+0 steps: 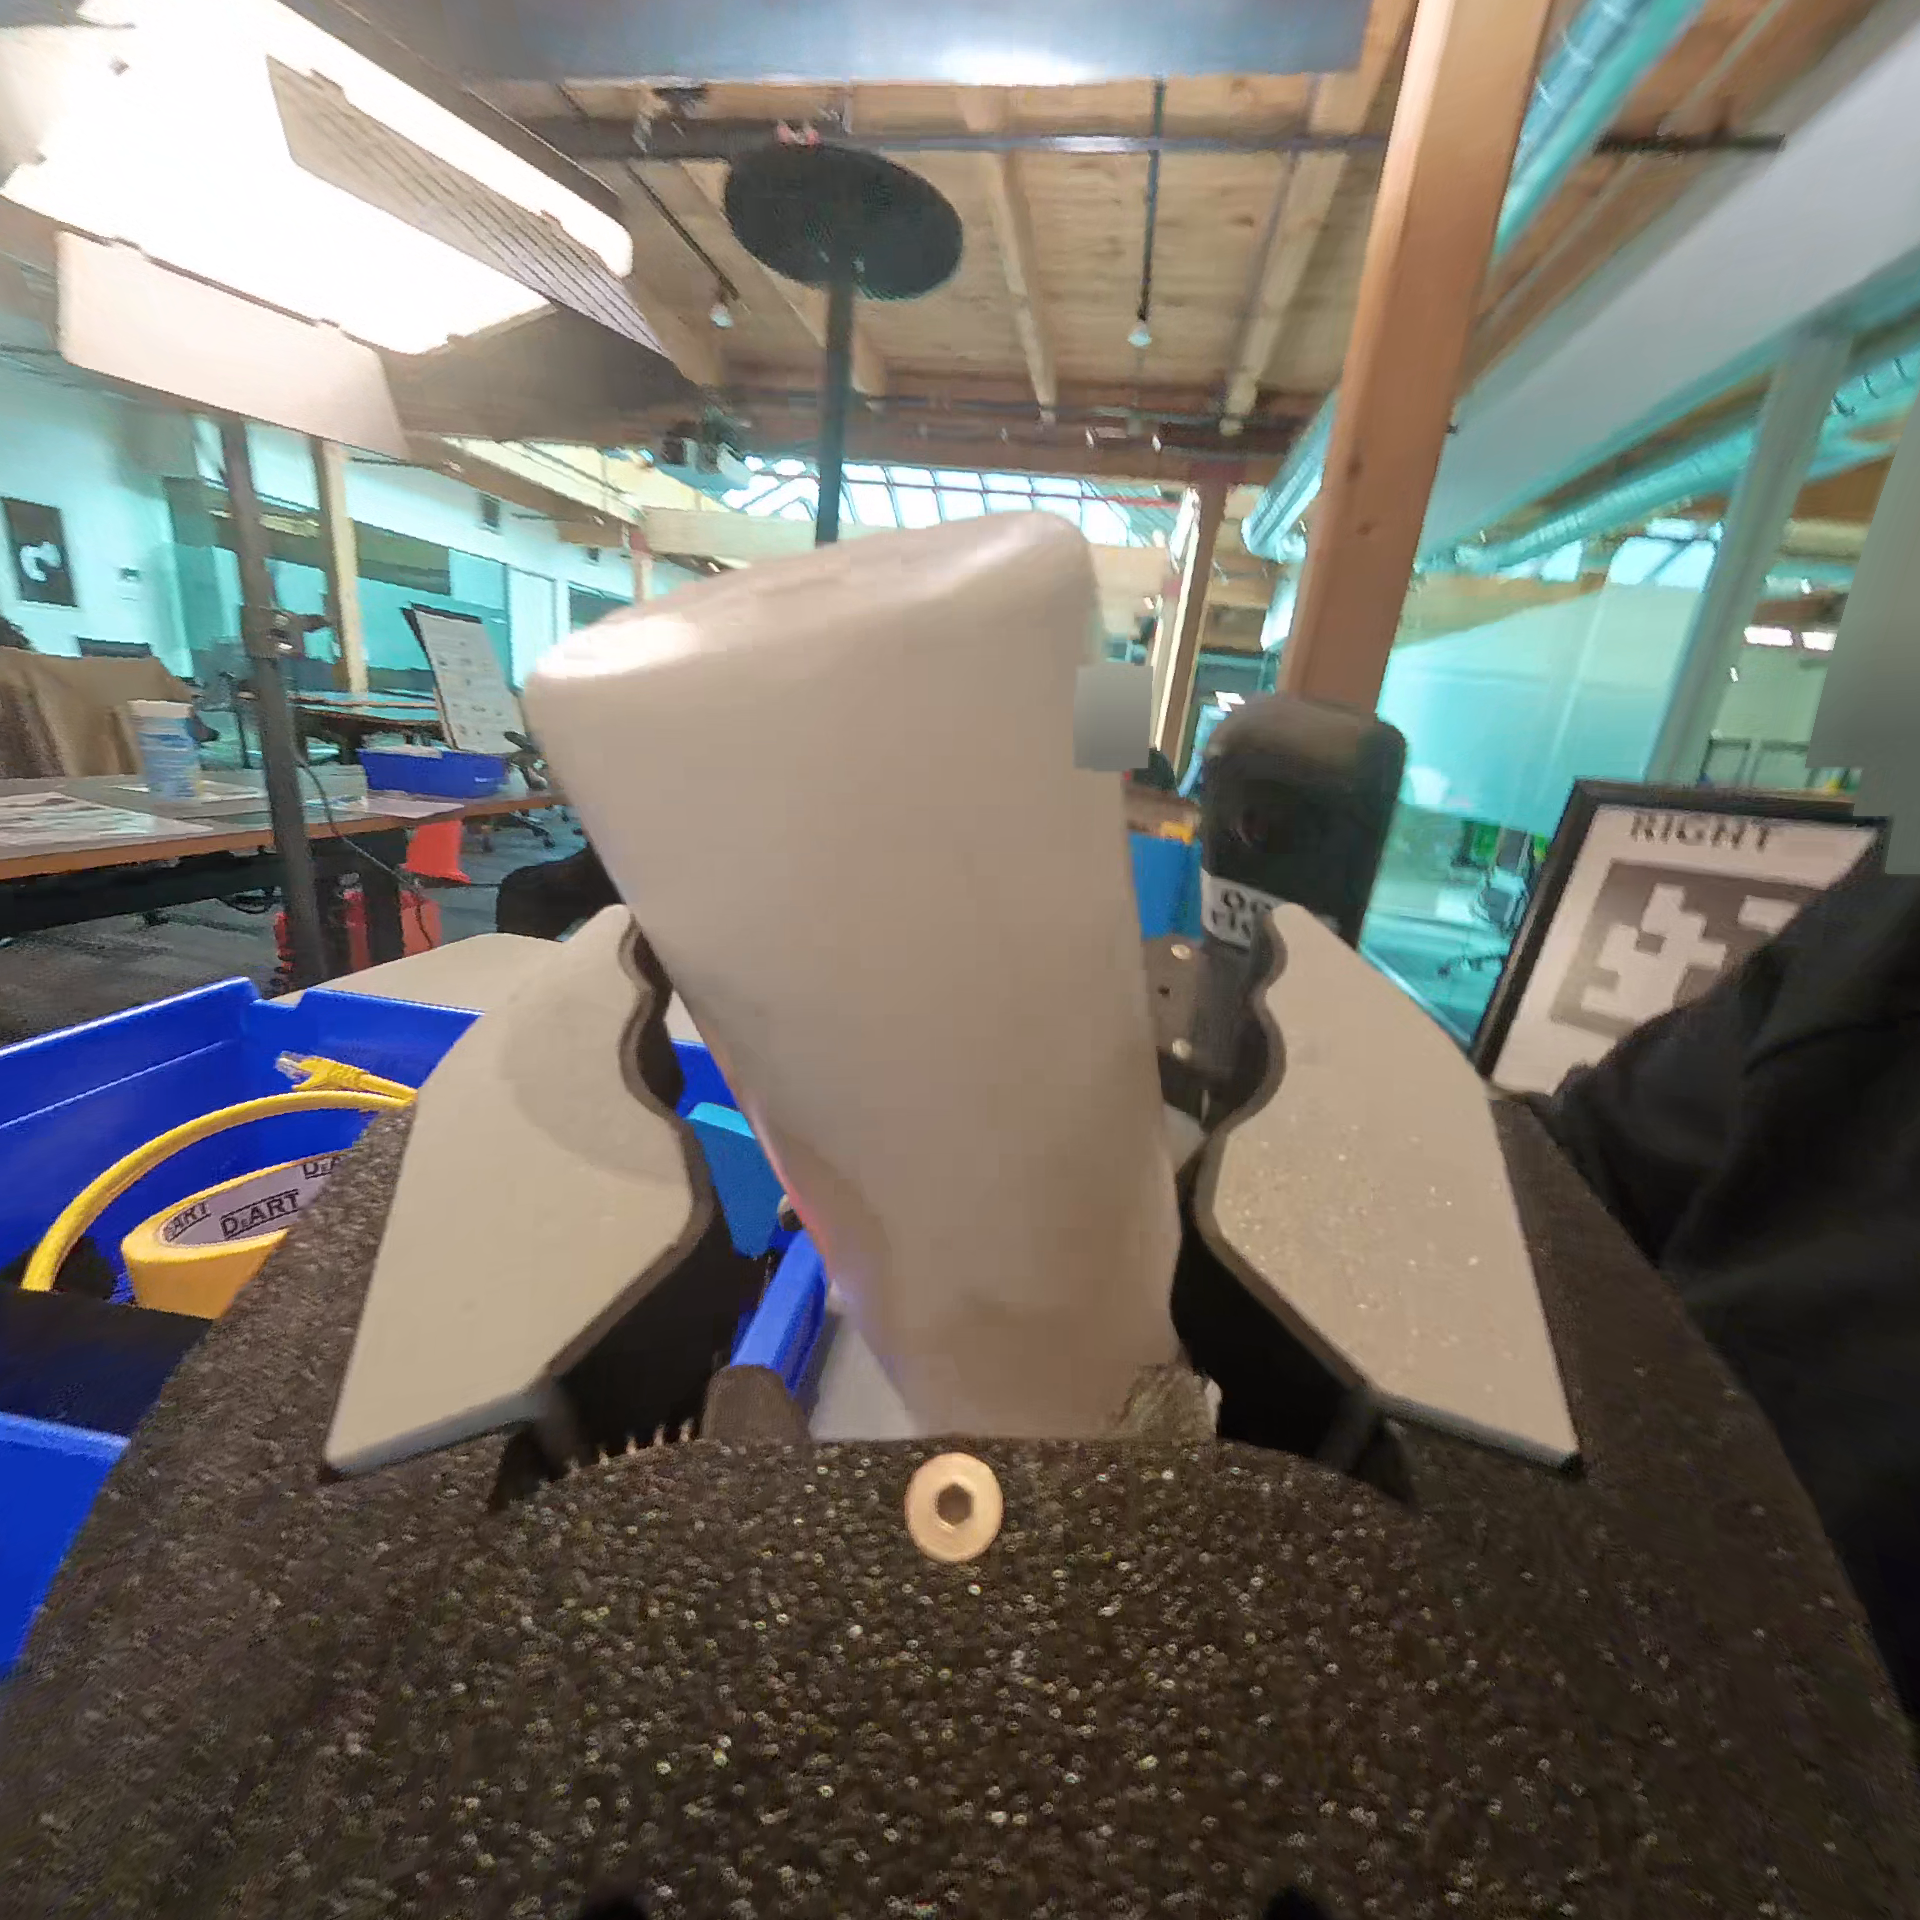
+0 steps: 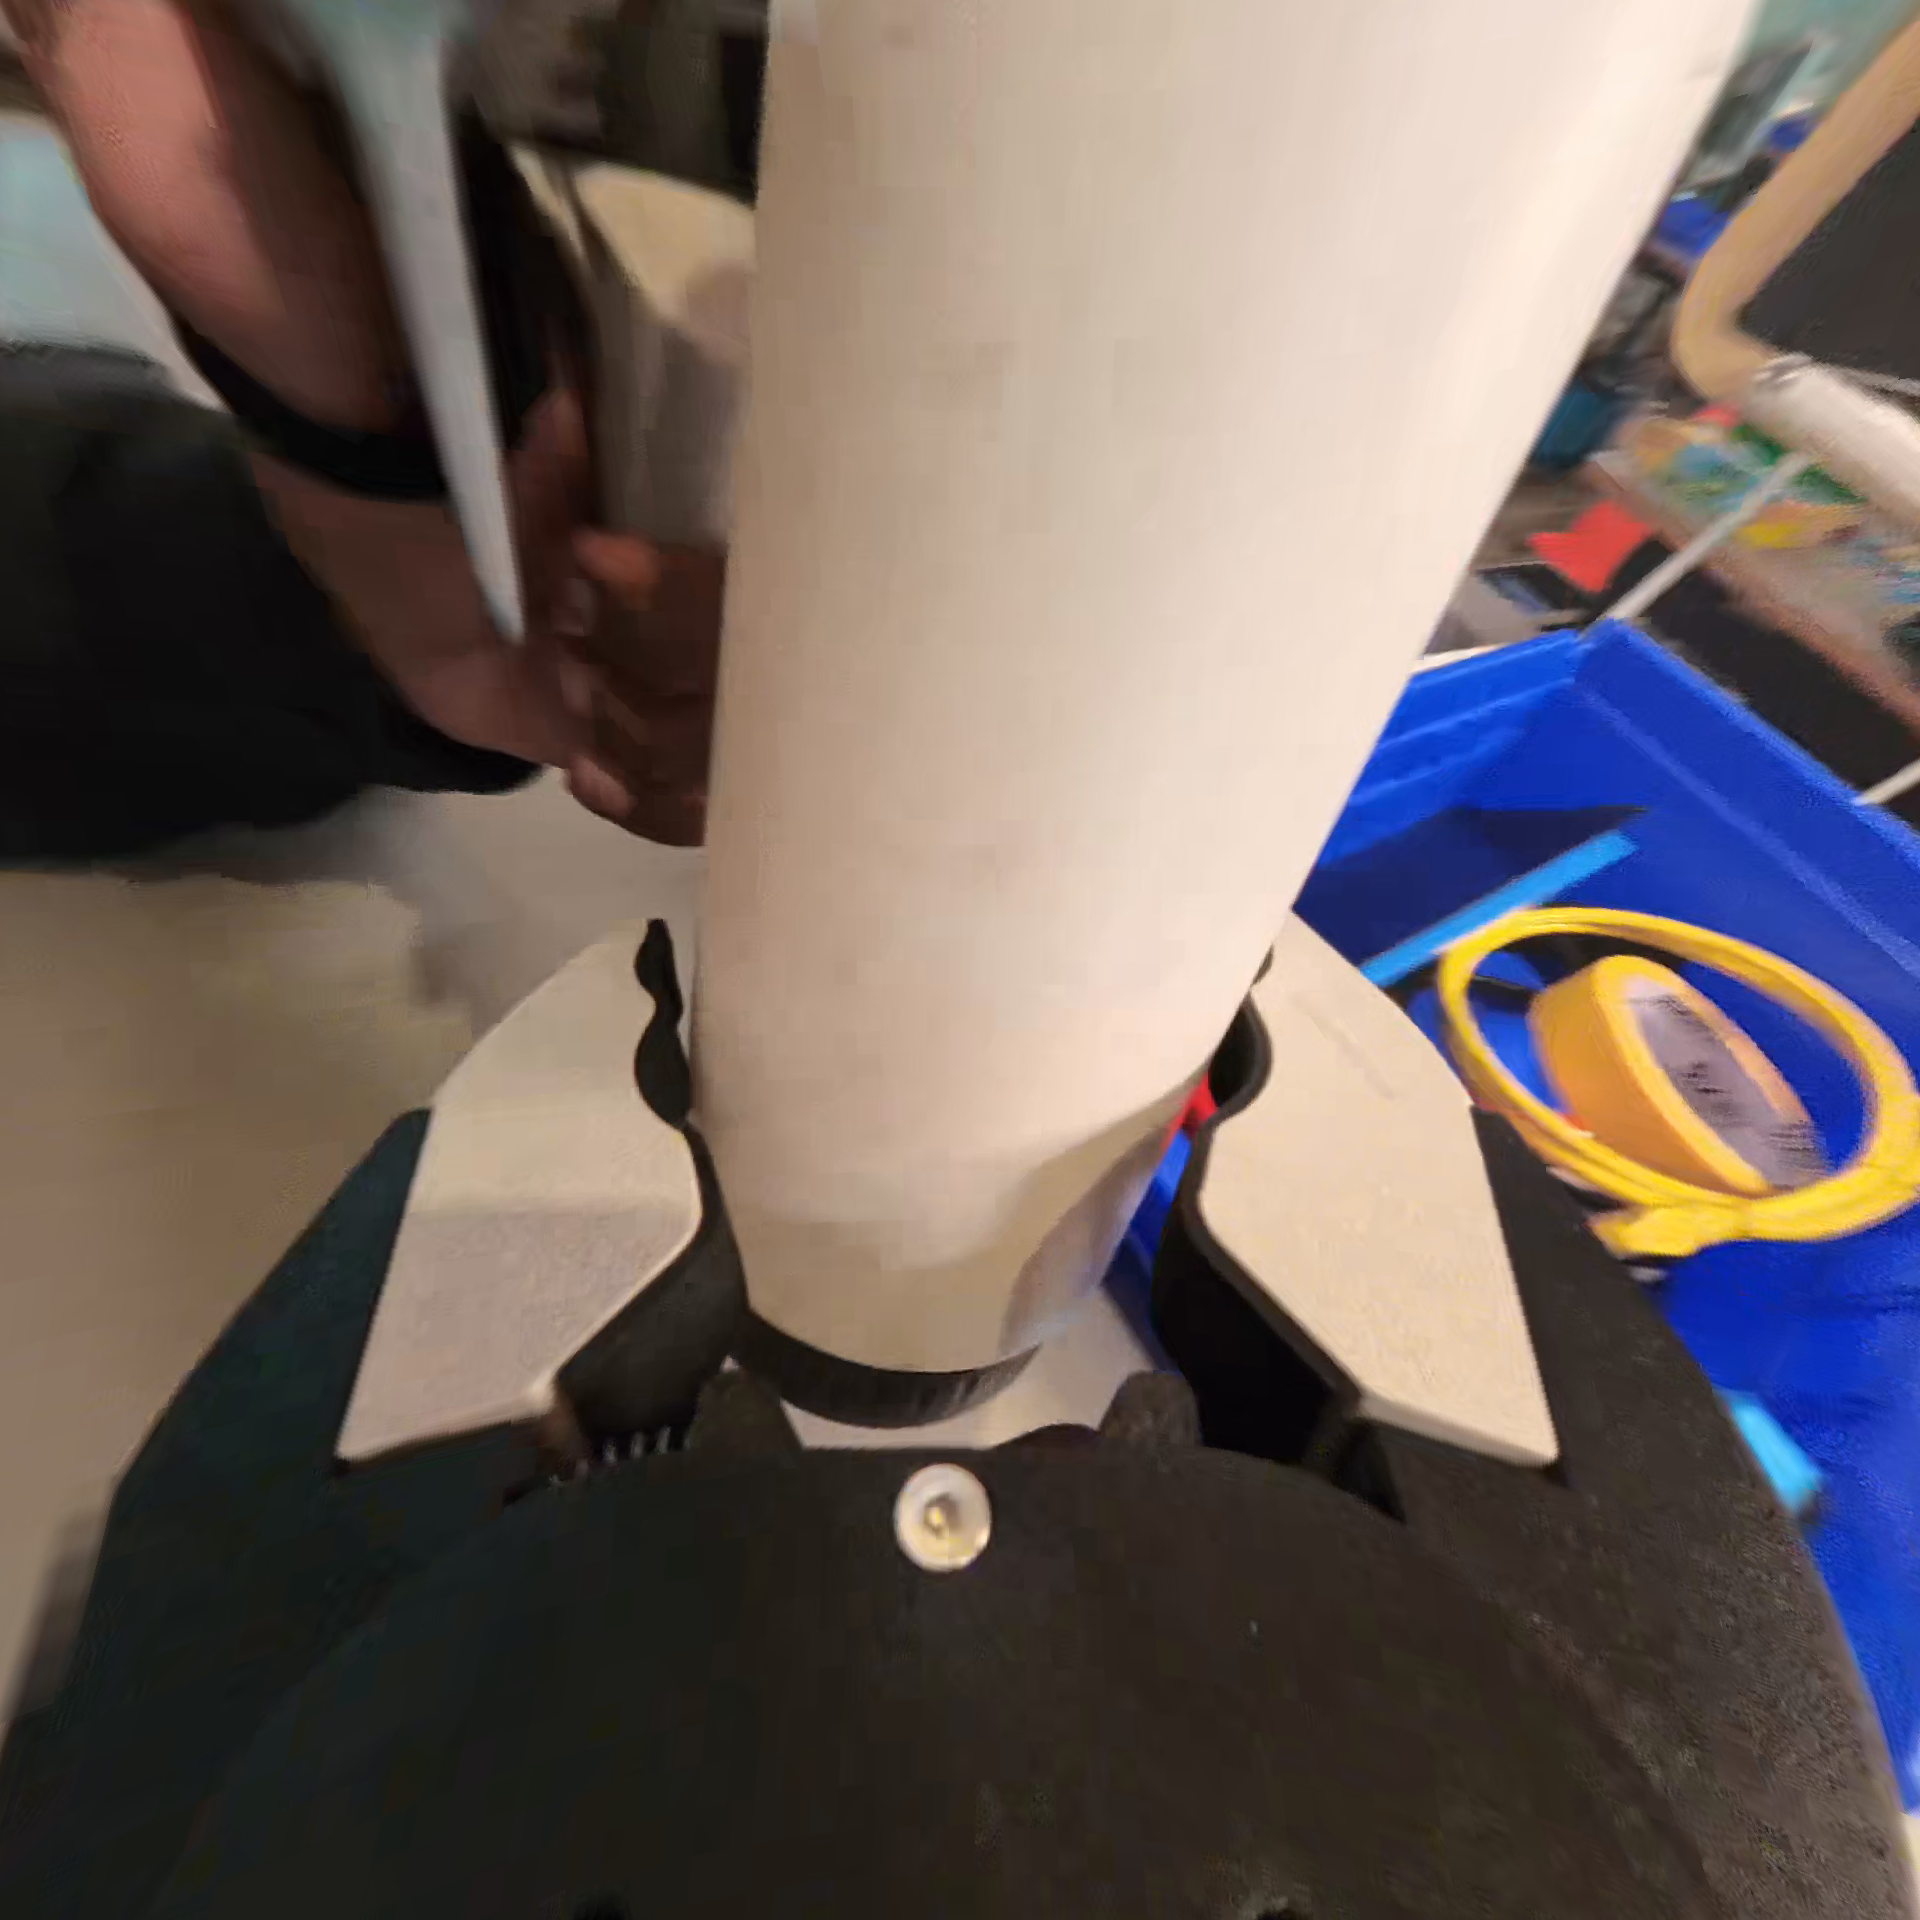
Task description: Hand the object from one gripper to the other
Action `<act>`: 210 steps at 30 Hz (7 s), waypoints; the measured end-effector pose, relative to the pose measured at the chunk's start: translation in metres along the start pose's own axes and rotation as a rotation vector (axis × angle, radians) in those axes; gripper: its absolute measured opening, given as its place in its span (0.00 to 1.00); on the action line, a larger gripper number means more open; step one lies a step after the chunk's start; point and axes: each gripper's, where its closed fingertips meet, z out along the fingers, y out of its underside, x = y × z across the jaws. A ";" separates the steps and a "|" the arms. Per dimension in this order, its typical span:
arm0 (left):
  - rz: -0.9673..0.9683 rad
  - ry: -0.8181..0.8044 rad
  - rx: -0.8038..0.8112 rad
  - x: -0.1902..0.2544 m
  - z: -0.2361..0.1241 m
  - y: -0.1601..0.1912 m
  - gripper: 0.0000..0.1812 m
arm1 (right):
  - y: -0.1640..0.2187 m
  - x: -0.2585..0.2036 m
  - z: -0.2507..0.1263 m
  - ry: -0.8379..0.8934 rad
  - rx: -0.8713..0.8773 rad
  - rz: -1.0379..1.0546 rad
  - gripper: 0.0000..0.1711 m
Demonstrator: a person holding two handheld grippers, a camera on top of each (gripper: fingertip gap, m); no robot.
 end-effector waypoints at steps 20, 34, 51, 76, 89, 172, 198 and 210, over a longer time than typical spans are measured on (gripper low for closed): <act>-0.507 0.015 -0.153 0.036 -0.015 0.062 0.55 | 0.014 -0.080 -0.030 -0.497 0.159 0.605 0.50; -0.235 -0.417 0.175 0.033 -0.034 0.038 0.55 | 0.031 -0.060 -0.027 0.161 0.072 0.069 0.62; -0.325 -0.103 -0.009 0.063 -0.035 0.056 0.56 | 0.012 -0.086 -0.046 -0.388 0.320 0.654 0.50; 0.912 -0.564 -0.550 0.009 -0.066 0.071 0.51 | -0.020 -0.048 -0.081 -0.072 0.195 0.158 0.65; 1.180 -0.444 -0.700 0.017 -0.064 0.102 0.51 | -0.007 -0.065 -0.056 -0.066 -0.033 -0.090 0.61; 0.131 -0.368 -0.272 -0.029 -0.121 0.014 0.64 | 0.026 0.028 -0.041 0.056 -0.047 0.216 0.48; 0.037 -0.580 0.070 -0.245 -0.174 0.006 0.34 | 0.072 0.148 0.103 0.100 -0.625 0.368 0.37; 0.032 -0.568 0.037 -0.244 -0.168 0.011 0.32 | 0.049 0.144 0.105 0.122 -0.526 0.276 0.19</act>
